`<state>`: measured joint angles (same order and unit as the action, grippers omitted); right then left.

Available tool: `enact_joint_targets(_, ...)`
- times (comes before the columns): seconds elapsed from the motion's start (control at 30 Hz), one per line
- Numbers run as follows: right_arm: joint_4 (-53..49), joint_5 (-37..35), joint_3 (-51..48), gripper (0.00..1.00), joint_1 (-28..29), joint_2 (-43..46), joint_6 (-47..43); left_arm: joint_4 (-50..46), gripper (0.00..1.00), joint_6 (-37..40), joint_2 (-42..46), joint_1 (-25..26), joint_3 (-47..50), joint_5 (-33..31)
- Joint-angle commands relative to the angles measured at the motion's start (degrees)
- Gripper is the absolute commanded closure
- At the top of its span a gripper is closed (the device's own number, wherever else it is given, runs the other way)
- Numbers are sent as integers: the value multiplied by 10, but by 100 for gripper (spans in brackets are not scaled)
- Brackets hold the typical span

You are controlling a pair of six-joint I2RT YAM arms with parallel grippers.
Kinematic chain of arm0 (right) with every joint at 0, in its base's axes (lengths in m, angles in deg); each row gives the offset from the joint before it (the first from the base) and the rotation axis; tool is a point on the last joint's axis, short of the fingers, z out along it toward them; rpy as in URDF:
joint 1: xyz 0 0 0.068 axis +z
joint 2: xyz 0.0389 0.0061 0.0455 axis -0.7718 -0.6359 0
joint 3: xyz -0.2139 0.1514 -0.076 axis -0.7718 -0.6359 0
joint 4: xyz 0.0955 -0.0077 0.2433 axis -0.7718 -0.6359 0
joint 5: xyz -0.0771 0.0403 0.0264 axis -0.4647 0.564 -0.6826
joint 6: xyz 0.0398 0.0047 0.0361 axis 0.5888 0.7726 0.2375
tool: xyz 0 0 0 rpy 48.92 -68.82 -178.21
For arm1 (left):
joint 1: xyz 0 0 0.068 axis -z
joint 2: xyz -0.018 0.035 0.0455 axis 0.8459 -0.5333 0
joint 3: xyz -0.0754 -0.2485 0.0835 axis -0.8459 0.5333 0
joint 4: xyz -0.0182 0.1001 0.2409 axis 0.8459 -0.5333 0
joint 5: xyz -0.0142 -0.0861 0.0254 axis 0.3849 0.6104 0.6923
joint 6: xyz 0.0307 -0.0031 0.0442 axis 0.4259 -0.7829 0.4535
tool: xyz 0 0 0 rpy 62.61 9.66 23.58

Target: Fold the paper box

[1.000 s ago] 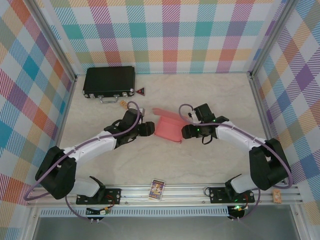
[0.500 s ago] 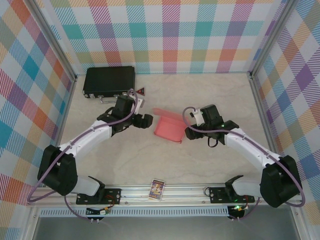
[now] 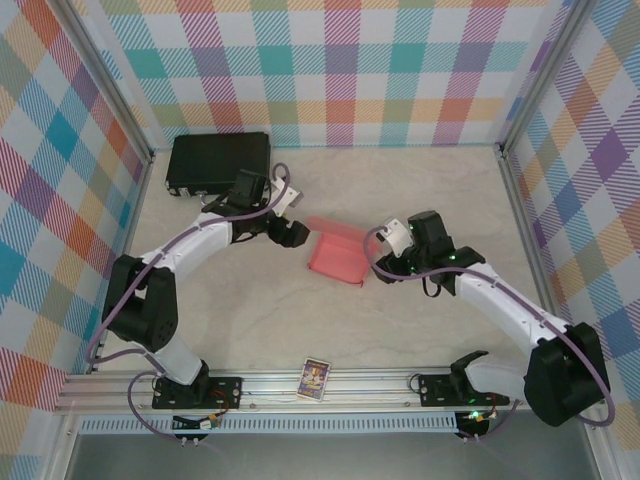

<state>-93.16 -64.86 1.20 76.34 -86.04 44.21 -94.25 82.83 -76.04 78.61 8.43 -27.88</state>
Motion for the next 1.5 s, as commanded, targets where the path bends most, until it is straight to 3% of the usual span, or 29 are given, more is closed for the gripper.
enact_joint_targets(0.0,8,12,26,37,-6,-20,-53,-1,20,60,-19,-4,-20,41)
enact_joint_targets(0.27,25,13,32,39,-34,-48,-69,-16,26,141,-68,-6,-58,60)
enact_joint_targets(0.4,37,29,31,40,-39,-60,-86,-12,45,162,-83,-7,-71,85)
enact_joint_targets(0.7,68,45,42,44,-41,-102,-120,-1,46,190,-99,-6,-69,109)
enact_joint_targets(1.13,78,46,76,55,-50,-148,-143,-42,63,203,-123,-5,-107,143)
enact_joint_targets(1.47,49,45,101,64,-50,-153,-142,-31,64,189,-117,12,-89,129)
